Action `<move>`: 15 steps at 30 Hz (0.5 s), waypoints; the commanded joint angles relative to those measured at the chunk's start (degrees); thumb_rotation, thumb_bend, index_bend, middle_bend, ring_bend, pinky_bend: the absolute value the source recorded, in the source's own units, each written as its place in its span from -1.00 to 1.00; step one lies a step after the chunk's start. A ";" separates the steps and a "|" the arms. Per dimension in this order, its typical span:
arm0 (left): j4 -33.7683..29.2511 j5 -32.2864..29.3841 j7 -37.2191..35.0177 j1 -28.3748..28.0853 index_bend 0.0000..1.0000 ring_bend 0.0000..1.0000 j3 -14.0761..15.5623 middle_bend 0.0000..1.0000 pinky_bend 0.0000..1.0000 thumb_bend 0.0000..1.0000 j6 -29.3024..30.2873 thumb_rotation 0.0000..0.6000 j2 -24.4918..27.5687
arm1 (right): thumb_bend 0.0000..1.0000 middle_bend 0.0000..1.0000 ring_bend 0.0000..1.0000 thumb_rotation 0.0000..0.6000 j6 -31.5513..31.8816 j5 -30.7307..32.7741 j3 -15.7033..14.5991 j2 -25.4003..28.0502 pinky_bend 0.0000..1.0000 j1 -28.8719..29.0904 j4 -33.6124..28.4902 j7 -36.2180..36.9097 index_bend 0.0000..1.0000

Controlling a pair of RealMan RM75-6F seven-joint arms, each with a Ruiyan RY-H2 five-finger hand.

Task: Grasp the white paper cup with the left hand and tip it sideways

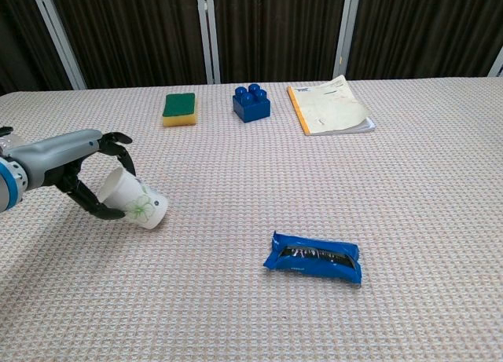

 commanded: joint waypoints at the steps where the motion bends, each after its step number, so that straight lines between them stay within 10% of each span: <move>1: -0.24 -1.98 1.39 -0.11 -0.54 -1.00 0.66 -1.00 -1.00 -0.74 -0.44 1.00 2.05 | -1.00 -1.00 -1.00 1.00 0.04 -0.11 -0.04 -0.03 -1.00 -0.01 -0.06 -0.27 -1.00; 15: -0.26 -8.85 11.43 -4.22 -0.48 -1.00 0.60 -1.00 -1.00 -0.74 3.83 1.00 0.22 | -1.00 -1.00 -1.00 1.00 -0.04 -0.38 -0.18 0.08 -1.00 0.02 -0.14 0.08 -1.00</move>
